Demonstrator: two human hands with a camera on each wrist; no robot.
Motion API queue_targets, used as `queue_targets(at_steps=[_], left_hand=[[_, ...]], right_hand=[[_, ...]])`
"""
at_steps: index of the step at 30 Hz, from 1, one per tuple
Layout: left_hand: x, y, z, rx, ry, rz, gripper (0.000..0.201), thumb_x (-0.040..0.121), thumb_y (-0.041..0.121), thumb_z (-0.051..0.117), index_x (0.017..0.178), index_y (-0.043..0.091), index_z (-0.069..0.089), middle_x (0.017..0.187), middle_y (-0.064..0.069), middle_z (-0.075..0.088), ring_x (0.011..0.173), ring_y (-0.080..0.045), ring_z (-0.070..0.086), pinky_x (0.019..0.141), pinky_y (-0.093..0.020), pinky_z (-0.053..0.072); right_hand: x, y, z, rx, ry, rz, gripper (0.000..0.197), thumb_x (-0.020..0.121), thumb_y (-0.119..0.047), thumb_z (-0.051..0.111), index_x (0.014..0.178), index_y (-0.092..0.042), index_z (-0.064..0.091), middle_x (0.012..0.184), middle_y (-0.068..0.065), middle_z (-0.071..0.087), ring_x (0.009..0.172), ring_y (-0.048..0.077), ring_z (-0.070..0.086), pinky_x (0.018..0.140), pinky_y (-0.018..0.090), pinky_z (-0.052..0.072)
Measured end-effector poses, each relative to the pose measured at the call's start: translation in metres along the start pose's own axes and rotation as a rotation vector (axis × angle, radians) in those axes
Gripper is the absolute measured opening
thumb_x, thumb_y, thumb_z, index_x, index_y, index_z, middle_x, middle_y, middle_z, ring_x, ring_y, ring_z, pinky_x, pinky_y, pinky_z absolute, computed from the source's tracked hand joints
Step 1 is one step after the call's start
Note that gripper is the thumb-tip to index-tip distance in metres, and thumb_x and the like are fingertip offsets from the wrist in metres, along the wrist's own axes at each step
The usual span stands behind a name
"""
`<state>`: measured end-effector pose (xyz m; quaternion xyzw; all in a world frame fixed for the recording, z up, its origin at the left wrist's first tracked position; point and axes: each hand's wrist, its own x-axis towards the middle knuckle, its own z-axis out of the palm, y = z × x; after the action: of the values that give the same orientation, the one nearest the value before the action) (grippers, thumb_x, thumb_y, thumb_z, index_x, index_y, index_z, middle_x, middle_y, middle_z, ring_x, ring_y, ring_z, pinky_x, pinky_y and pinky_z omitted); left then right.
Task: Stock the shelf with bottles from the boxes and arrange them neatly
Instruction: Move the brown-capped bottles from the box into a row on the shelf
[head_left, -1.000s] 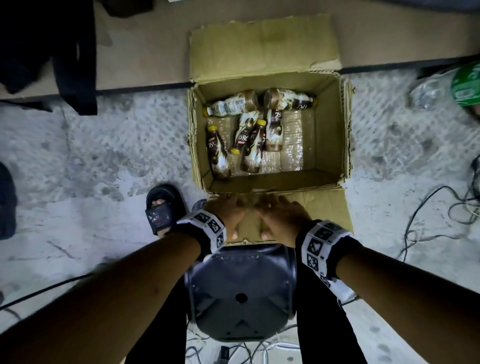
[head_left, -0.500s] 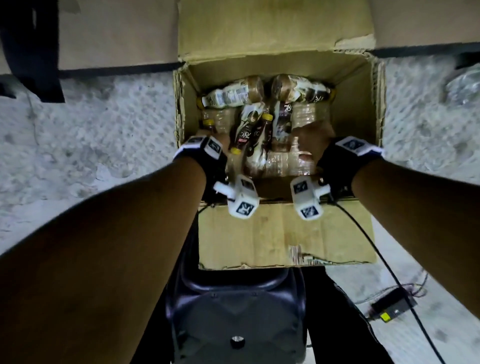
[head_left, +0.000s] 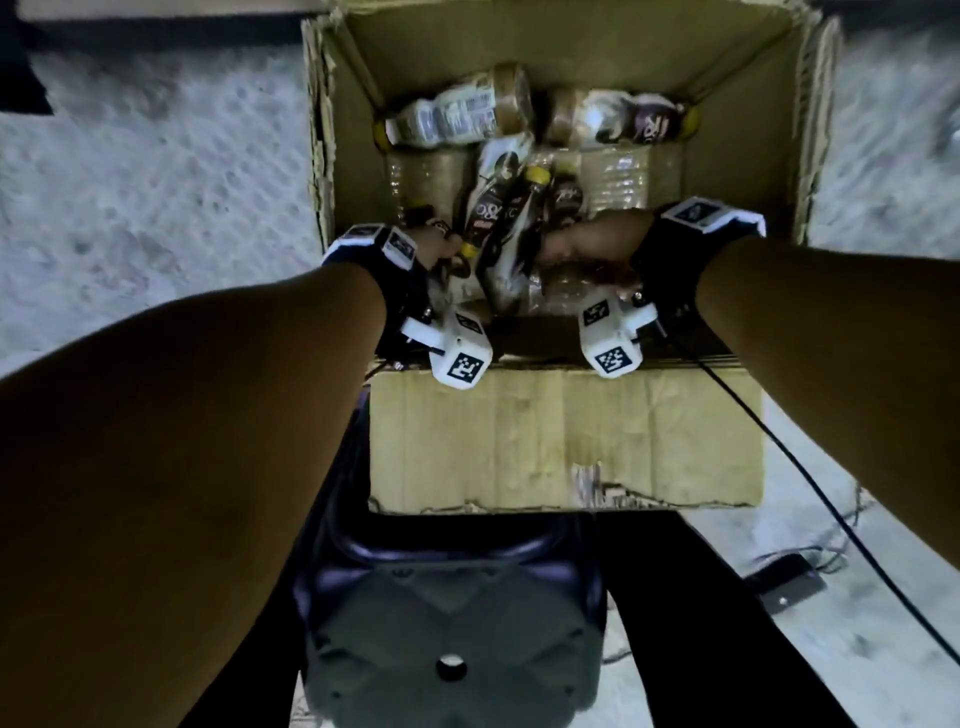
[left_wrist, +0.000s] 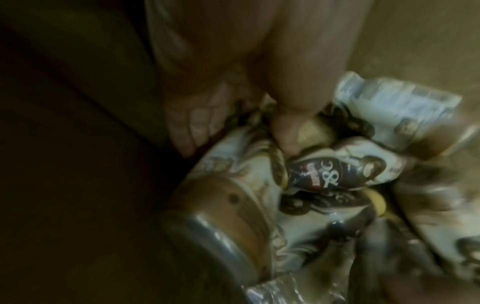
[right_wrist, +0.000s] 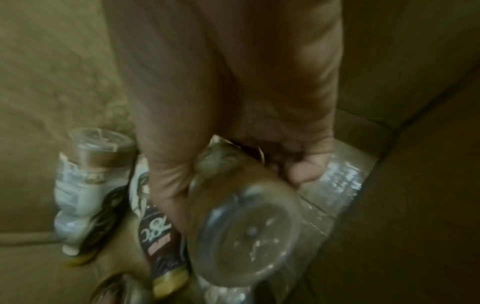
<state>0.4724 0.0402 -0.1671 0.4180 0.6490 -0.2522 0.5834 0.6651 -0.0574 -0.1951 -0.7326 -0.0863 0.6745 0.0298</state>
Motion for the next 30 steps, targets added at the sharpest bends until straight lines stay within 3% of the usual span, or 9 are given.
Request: queue_targets(at_steps=[2,3,7,10,15,21,24,27,30], left_hand=[[-0.024,0.002,0.004,-0.198,-0.079,-0.079,0.022,0.092,0.035,0.060,0.086,0.014,0.058,0.075,-0.005,0.068,0.069,-0.018,0.055,0.072,-0.029,0.055],[-0.044,0.005,0.005,-0.240,-0.122,-0.107,0.026,0.092,0.037,0.061,0.083,0.013,0.057,0.072,-0.006,0.067,0.071,-0.022,0.059,0.071,-0.028,0.056],[-0.116,0.018,-0.002,-0.391,-0.240,-0.126,0.026,0.089,0.038,0.065,0.094,0.013,0.061,0.089,-0.008,0.073,0.084,-0.025,0.067,0.073,-0.037,0.059],[-0.162,0.016,-0.015,-0.405,-0.204,-0.098,0.027,0.086,0.035,0.069,0.099,0.013,0.060,0.112,-0.009,0.066,0.103,-0.029,0.062,0.085,-0.043,0.050],[-0.255,0.005,-0.036,-0.437,-0.176,-0.035,0.020,0.084,0.028,0.071,0.092,0.011,0.063,0.102,-0.013,0.068,0.093,-0.032,0.065,0.090,-0.049,0.051],[-0.406,-0.012,-0.051,-0.512,-0.179,0.042,0.041,0.077,0.032,0.078,0.109,0.009,0.066,0.104,-0.013,0.072,0.099,-0.035,0.067,0.089,-0.055,0.052],[-0.484,-0.004,-0.056,-0.517,-0.205,0.118,0.030,0.080,0.026,0.076,0.105,0.012,0.068,0.104,-0.013,0.072,0.098,-0.033,0.068,0.085,-0.052,0.054],[-0.546,0.012,-0.069,-0.501,-0.220,0.244,0.032,0.081,0.023,0.074,0.110,0.012,0.068,0.107,-0.014,0.072,0.097,-0.031,0.068,0.083,-0.049,0.056],[-0.596,0.039,-0.084,-0.449,-0.216,0.398,0.039,0.077,0.023,0.077,0.114,0.013,0.067,0.108,-0.010,0.072,0.102,-0.031,0.068,0.090,-0.052,0.052]], right_hand=[[-0.028,0.004,0.005,-0.048,0.000,0.066,0.025,0.065,-0.036,0.078,0.078,-0.016,0.070,0.070,0.003,0.067,0.052,0.018,0.060,0.042,0.020,0.042],[-0.041,0.010,0.009,-0.046,0.022,0.071,0.024,0.062,-0.035,0.077,0.074,-0.016,0.068,0.071,0.005,0.066,0.055,0.020,0.059,0.045,0.021,0.044],[-0.111,0.019,0.014,0.120,-0.084,0.098,0.035,0.052,-0.027,0.082,0.077,-0.008,0.067,0.078,0.017,0.069,0.070,0.031,0.065,0.076,0.041,0.056],[-0.171,0.021,0.016,0.260,-0.155,0.060,0.011,0.081,-0.010,0.069,0.085,-0.004,0.061,0.072,0.015,0.065,0.056,0.023,0.064,0.061,0.030,0.056],[-0.274,0.022,0.026,0.492,-0.146,-0.018,0.026,0.085,-0.031,0.071,0.097,-0.010,0.063,0.073,0.012,0.064,0.058,0.023,0.063,0.071,0.039,0.051],[-0.411,0.018,0.035,0.463,-0.051,-0.060,0.088,0.044,-0.041,0.094,0.123,-0.023,0.060,0.107,0.009,0.072,0.088,0.032,0.072,0.069,0.043,0.058],[-0.494,0.006,0.035,0.471,-0.040,-0.125,0.076,0.049,-0.027,0.091,0.117,-0.024,0.058,0.108,0.010,0.072,0.084,0.031,0.070,0.069,0.047,0.058],[-0.552,-0.008,0.025,0.402,0.000,-0.256,0.092,0.048,-0.047,0.092,0.128,-0.024,0.054,0.121,0.001,0.068,0.108,0.028,0.065,0.091,0.056,0.053],[-0.594,-0.027,0.007,0.437,0.107,-0.393,0.105,0.046,-0.060,0.090,0.137,-0.026,0.049,0.128,-0.004,0.064,0.117,0.022,0.062,0.099,0.047,0.050]])
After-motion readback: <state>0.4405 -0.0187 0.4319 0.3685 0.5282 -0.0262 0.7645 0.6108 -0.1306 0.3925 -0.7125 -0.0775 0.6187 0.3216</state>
